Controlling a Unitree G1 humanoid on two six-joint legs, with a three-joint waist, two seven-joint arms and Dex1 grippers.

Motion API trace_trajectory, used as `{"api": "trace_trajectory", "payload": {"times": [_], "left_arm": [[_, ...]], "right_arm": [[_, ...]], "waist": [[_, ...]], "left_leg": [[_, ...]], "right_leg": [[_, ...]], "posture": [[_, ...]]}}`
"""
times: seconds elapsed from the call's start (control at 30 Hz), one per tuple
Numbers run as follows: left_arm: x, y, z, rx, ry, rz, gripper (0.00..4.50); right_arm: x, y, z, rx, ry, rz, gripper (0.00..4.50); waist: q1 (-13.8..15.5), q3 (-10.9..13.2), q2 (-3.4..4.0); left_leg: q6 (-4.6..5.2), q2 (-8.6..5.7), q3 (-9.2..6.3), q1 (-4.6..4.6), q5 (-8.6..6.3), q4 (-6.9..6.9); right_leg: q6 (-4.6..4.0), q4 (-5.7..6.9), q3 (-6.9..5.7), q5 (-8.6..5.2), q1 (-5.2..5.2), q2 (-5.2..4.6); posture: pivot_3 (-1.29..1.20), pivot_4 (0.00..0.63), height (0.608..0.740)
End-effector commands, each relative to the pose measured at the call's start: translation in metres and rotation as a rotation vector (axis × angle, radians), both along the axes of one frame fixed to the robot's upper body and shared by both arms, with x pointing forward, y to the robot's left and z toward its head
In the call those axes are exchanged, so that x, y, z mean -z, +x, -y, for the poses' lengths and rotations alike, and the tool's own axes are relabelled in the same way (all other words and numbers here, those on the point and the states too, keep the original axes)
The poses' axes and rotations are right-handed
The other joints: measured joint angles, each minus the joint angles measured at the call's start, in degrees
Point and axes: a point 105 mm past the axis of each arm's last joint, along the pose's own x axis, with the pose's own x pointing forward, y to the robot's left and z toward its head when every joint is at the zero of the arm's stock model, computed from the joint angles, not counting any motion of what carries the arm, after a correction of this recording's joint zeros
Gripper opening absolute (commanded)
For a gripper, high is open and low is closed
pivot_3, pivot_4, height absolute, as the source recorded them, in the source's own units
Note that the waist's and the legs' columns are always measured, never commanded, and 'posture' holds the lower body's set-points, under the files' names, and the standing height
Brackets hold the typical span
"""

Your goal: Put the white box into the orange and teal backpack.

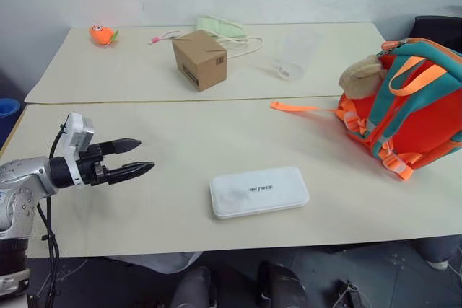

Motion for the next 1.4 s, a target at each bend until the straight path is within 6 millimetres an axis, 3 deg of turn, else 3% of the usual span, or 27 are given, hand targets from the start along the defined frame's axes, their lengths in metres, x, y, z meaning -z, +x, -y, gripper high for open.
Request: {"api": "trace_trajectory", "payload": {"times": [0.03,0.57,0.7,0.83,1.07,1.17,1.23,1.4], "left_arm": [[-0.004,-0.001,0.002,-0.002,0.039,0.044,4.5],[0.001,0.0,0.005,0.006,0.066,0.017,4.5],[0.005,-0.004,0.016,0.079,0.096,-0.003,4.5],[0.022,-0.022,0.035,0.253,0.189,-0.043,3.74],[0.044,-0.026,0.072,0.427,0.241,-0.042,1.57],[0.052,-0.031,0.086,0.509,0.257,-0.047,0.52],[0.057,-0.027,0.096,0.518,0.277,-0.047,0.04],[0.062,-0.012,0.115,0.486,0.244,-0.047,0.04]], "right_arm": [[-0.005,0.004,-0.001,0.006,-0.014,0.032,4.46],[0.002,0.003,0.003,0.036,-0.032,0.024,4.46],[0.003,0.012,-0.021,-0.073,-0.053,0.011,4.46],[0.008,0.025,-0.063,-0.242,-0.104,-0.032,3.66],[0.042,0.046,-0.138,-0.532,-0.183,-0.137,1.26],[0.058,0.056,-0.159,-0.608,-0.207,-0.163,0.1],[0.075,0.069,-0.172,-0.623,-0.247,-0.194,0.0],[0.099,0.094,-0.192,-0.608,-0.301,-0.221,0.0]], "waist": [[0.02,0.01,0.01],[0.08,0.02,0.03],[0.07,0.02,0.03],[-0.23,0.02,0.05],[0.13,0.02,0.04],[0.17,0.02,0.04],[0.2,0.02,0.04],[0.2,0.02,0.03]], "left_leg": [[0.0,0.0,0.0,0.0,0.0,0.0],[-0.08,0.02,0.04,-0.01,-0.01,0.0],[-0.08,0.02,0.05,0.0,0.0,0.0],[-0.09,0.03,0.09,0.0,0.0,0.0],[-0.14,0.07,0.1,0.0,0.0,0.01],[-0.13,0.05,0.11,-0.02,0.01,0.06],[-0.11,0.05,0.1,-0.04,0.02,0.06],[0.21,0.01,0.12,-0.06,0.24,0.12]], "right_leg": [[0.0,0.0,0.0,0.0,0.0,0.0],[-0.06,0.05,-0.02,-0.03,-0.04,0.06],[-0.06,0.07,-0.01,-0.03,-0.04,0.07],[-0.07,0.1,0.04,-0.04,-0.08,0.07],[-0.12,0.15,0.05,-0.07,-0.1,0.1],[-0.12,0.19,0.02,-0.07,-0.11,0.1],[-0.12,0.18,-0.05,-0.07,-0.12,0.13],[-0.12,0.24,-0.37,-0.07,-0.12,0.14]], "posture": [[0.0,0.15,0.74],[0.0,0.15,0.74],[0.0,0.15,0.74],[0.0,0.15,0.74],[0.0,0.15,0.74],[0.0,0.15,0.74],[0.0,0.15,0.74],[0.0,0.15,0.74]]}}
